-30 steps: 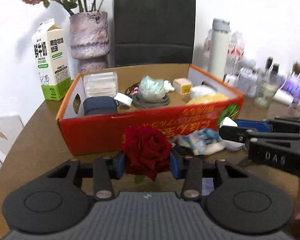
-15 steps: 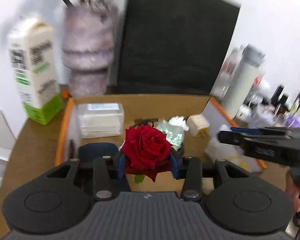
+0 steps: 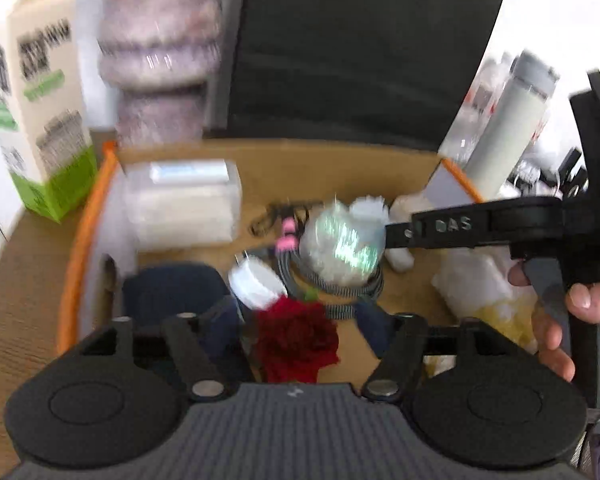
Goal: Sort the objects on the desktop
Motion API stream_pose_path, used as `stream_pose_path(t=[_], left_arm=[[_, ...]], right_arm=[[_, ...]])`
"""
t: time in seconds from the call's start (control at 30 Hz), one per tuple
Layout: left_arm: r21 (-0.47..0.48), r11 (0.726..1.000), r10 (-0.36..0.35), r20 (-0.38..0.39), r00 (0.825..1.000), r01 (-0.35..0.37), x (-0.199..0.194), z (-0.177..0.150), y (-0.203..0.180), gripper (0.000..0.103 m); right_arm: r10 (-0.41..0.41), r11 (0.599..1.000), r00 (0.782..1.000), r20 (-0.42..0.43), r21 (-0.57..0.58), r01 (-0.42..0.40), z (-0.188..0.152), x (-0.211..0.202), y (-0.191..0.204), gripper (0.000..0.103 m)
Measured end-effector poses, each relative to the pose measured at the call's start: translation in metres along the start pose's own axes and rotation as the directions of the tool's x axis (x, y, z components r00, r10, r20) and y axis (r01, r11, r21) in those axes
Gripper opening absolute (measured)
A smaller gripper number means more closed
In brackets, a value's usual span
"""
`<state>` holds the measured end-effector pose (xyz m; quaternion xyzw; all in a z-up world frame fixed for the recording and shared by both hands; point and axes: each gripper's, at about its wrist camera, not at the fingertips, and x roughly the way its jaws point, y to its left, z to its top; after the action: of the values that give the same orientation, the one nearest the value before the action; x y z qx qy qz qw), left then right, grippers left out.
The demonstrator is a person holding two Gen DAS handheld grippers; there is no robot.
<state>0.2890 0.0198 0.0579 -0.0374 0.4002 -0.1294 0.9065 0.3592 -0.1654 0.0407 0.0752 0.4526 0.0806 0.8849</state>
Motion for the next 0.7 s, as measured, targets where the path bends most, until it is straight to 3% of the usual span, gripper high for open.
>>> stream_pose_path(t=[0.23,0.37,0.7], left_arm=[[0.018,0.992,0.122,0.078,0.989,-0.124,-0.056,-0.005,-0.007,0.088],[0.016,0.986,0.162,0.103,0.981,-0.164,-0.08,-0.03,-0.009,0.09],[0.011,0.987,0.16,0.132,0.978,-0.163,-0.122,-0.117,-0.04,0.093]], right_arm=[[0.015,0.998,0.991,0.134,-0.06,-0.007,-0.007,-0.071,-0.002,0.057],[0.046,0.996,0.976,0.215,-0.08,-0.029,-0.036,-0.109,-0.012,0.078],[0.078,0.995,0.971,0.225,-0.083,-0.061,-0.152,-0.148,-0.023,0.079]])
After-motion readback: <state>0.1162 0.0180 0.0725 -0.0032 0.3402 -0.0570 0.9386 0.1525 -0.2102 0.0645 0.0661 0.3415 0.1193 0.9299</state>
